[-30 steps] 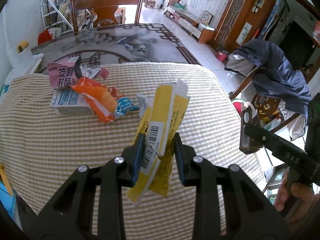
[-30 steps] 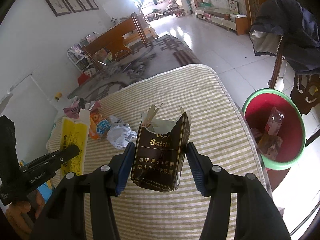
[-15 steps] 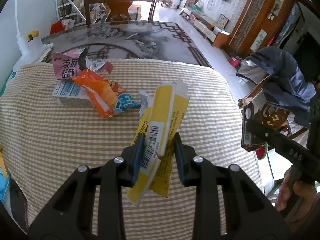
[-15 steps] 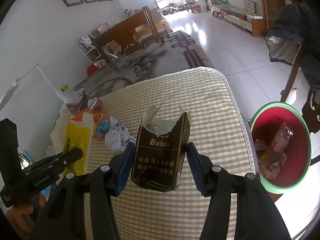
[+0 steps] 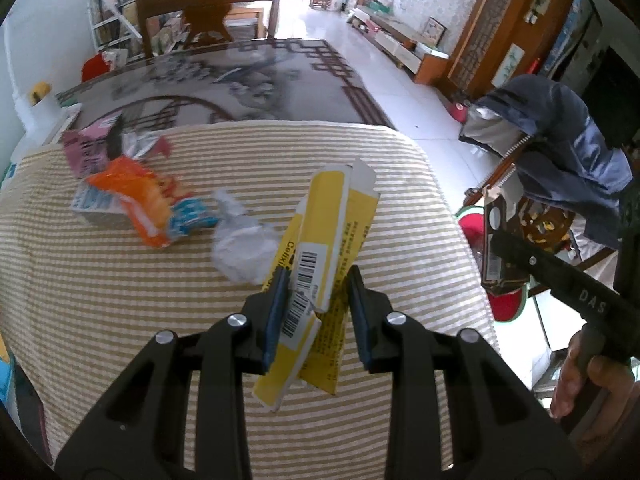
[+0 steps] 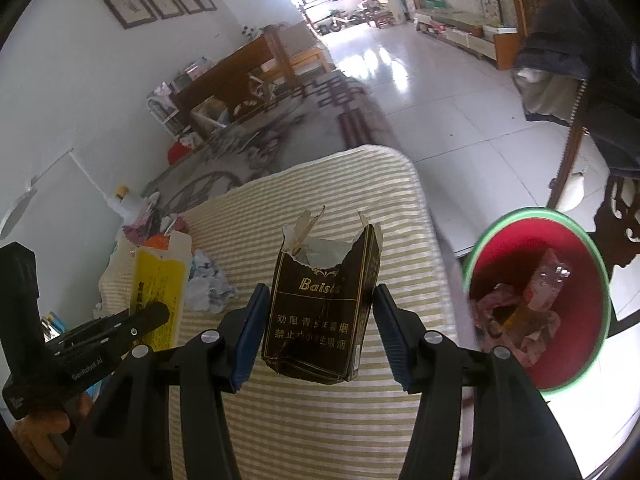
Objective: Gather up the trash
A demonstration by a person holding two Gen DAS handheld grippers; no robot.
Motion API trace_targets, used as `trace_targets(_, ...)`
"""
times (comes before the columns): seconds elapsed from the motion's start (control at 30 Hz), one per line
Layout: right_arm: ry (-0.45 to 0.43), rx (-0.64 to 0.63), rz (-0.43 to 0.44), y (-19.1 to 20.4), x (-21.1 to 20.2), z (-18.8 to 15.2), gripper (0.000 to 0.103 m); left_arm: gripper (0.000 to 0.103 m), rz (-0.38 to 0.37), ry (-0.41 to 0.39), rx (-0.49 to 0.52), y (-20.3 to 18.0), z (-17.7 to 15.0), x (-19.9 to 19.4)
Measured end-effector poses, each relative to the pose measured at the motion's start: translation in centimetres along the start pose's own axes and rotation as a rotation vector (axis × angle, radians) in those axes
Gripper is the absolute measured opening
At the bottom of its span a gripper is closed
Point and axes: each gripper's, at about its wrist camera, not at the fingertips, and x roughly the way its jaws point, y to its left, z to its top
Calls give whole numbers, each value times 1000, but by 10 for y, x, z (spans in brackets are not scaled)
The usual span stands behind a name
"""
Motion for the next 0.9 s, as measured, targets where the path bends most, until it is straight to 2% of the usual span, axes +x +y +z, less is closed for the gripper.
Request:
trace_targets(0.27, -26, 99, -85, -67, -29, -5, 52, 30, -70, 49, 97, -64, 5, 33)
trace_targets(0.57, -80, 261, -200, -160, -72, -17, 52, 30, -216, 108, 265, -170, 16, 78)
trace_targets(0.73, -76, 288, -211, -182, -76, -11, 54, 31, -266, 108, 341, -218, 33, 91)
trace_targets(0.8, -76, 293, -204, -186, -76, -8, 54, 41, -277, 111, 376, -231, 37, 93)
trace_targets(0.83, -73, 295, -201, -187, -75, -8, 58, 62, -277, 110, 385, -235, 39, 94)
trace_targets(0.87, -67, 300, -198, -189, -74, -7, 70, 70, -275, 99, 384, -236, 41, 93)
trace_targets(0.9, -71, 305, -197, -190, -75, -7, 75, 70, -282, 80, 372, -235, 43, 89)
